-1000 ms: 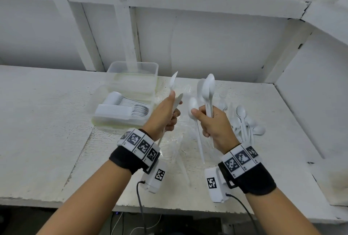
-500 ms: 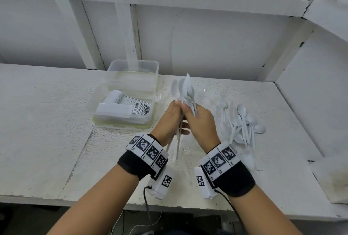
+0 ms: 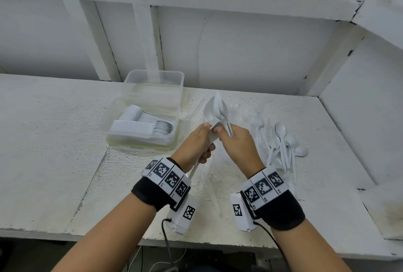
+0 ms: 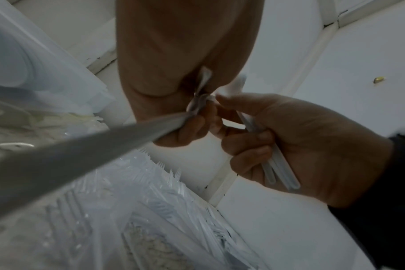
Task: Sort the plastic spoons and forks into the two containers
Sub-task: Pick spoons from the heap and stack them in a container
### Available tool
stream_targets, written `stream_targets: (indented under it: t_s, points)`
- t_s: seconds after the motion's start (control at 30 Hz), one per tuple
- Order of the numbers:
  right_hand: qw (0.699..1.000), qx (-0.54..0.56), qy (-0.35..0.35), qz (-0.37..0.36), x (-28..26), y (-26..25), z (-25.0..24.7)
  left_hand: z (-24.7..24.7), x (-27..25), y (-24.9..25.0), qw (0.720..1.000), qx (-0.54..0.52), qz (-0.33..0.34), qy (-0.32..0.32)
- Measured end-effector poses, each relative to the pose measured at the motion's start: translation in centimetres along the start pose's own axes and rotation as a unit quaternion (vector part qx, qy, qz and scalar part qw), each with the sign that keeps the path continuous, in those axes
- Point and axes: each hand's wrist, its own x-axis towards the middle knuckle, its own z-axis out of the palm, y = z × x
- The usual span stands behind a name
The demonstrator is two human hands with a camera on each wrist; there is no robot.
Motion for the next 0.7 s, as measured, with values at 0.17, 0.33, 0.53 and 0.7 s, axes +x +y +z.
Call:
stream_targets:
  t_s: [0.17, 0.33, 0.53, 0.7]
  points:
    - [0.996, -0.065, 0.046, -0.048, 0.3, 0.5, -0.5, -0.3, 0.5, -0.2, 0.998, -0.051, -0.029, -0.020]
    - [0.998, -0.008, 0.047, -0.037, 0.3, 0.4, -0.6, -0.5, 0.4, 0.1, 0.998, -0.045, -0.017, -0.050]
    - [0.999, -0.006, 0.010, -0.032, 0.8, 0.4, -1.1, -1.1, -0.1, 0.5, 0.992, -0.050, -0.032, -0.108]
    - [0.998, 0.015, 0.044, -0.036, 1.3, 0.0, -2.2, -2.0, -0.4, 0.6, 0.985, -0.052, -0.051, -0.153]
